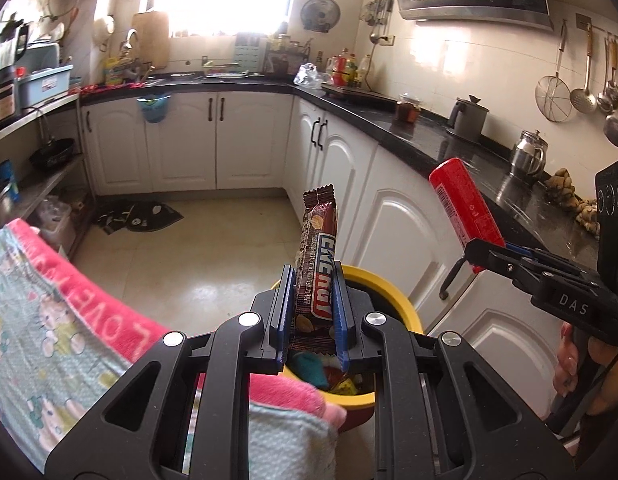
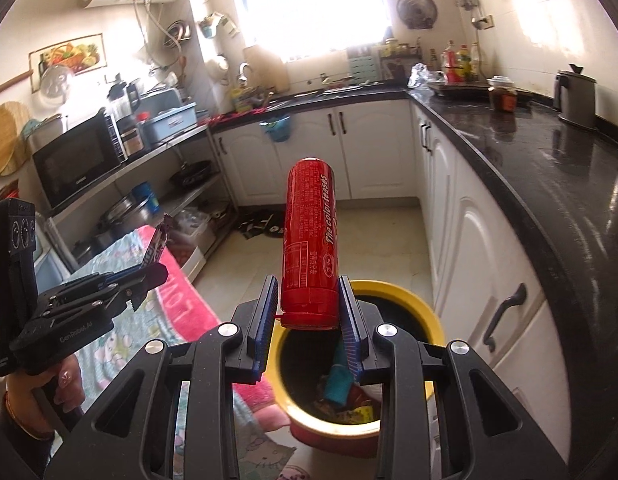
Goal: Collect trash
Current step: 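Lift the red can and snack bar and carry them over the yellow bin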
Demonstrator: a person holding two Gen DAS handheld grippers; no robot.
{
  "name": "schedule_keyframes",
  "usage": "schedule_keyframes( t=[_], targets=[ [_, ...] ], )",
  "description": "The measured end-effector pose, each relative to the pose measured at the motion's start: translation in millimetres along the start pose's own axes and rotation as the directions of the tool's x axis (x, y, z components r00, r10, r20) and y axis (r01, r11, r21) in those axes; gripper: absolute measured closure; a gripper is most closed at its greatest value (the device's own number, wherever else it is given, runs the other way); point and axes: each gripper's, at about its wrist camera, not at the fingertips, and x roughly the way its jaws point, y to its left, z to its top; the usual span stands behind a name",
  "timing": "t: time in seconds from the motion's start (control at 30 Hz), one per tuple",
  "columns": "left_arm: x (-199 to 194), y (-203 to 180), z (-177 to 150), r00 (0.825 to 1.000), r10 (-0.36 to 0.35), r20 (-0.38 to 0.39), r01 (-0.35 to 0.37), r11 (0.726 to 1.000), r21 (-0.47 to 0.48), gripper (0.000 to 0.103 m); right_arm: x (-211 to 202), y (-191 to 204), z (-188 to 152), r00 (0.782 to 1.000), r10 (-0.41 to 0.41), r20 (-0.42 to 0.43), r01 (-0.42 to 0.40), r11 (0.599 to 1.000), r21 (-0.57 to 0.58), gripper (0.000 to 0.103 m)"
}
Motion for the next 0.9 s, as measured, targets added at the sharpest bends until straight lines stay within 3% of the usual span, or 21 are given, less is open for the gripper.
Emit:
schedule_keyframes(
  t=[0.3, 0.9],
  targets=[
    [31, -17, 6, 0.999, -0.031, -0.022, 0.031, 0.999, 0.012, 0.09, 10, -17, -5, 0.999, -0.035, -0.012, 0.035, 0.999, 0.03, 0.074],
    [88, -18, -15, 0.991, -0.051, -0.124, 0.052, 0.999, 0.001, 0.09, 63, -32, -36, 0.987, -0.058, -0.149, 0.066, 0.997, 0.051, 0.074]
  ],
)
